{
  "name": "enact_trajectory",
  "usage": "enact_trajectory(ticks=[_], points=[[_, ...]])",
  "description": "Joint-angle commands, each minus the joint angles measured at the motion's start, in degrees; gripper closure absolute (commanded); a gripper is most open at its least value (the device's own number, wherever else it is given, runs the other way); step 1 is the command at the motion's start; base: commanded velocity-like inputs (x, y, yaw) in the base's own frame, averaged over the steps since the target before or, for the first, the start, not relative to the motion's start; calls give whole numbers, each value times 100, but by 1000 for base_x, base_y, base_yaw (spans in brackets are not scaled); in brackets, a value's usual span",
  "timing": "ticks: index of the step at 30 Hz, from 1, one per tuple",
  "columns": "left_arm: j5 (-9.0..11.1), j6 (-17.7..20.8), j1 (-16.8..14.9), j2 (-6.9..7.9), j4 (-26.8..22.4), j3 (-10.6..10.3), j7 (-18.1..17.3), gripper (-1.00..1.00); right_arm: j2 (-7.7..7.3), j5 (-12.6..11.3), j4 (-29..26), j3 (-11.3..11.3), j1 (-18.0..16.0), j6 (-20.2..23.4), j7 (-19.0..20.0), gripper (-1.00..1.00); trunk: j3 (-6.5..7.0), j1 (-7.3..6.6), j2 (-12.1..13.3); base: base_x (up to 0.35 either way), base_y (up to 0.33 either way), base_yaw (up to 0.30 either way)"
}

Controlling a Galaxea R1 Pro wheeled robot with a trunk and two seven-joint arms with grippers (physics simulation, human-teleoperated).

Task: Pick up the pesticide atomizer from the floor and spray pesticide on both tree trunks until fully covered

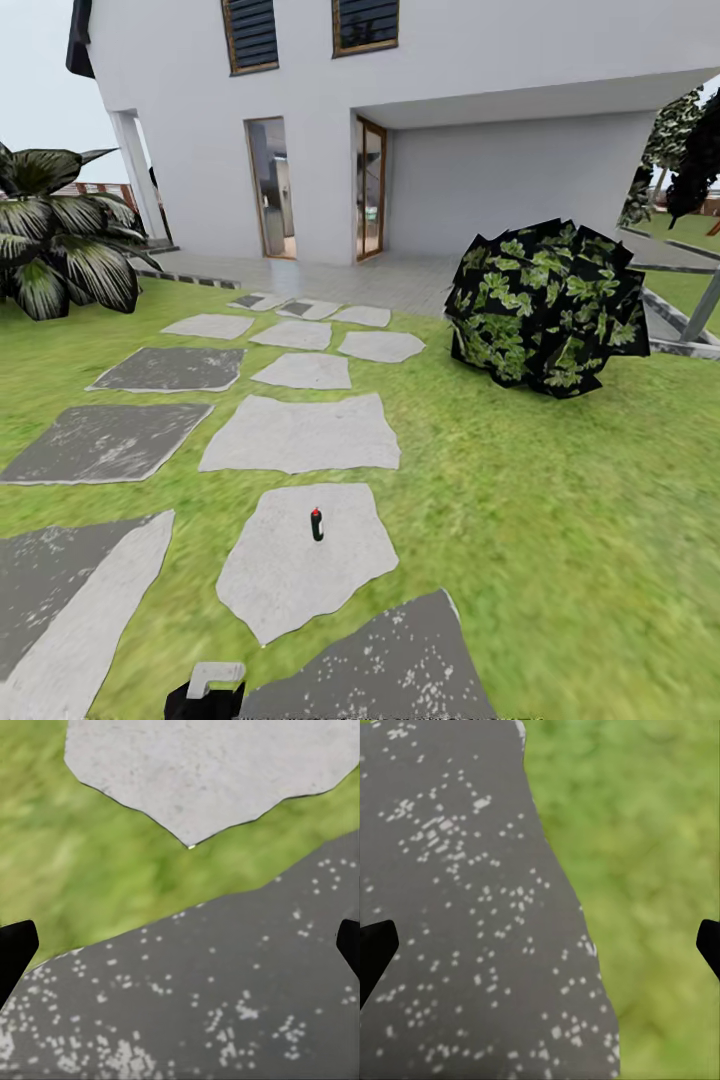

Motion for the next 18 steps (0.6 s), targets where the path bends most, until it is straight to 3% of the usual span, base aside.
enact_trajectory(ticks=[1, 13, 18], points=[[-2, -19, -4, 0, 5, -2, -3, -100, 1, 6, 4, -10, -2, -18, 1, -100, -32, 21, -44, 0, 0, 90], [-2, -19, -4, -9, 5, -1, -1, -100, 1, 6, 8, -10, -2, -18, 9, -100, -352, 285, -525, 0, 0, 90], [-2, -19, -4, -10, 5, -1, 5, -100, 1, 6, 8, -10, -2, -18, 9, -100, -396, 285, -525, 0, 0, 90]])
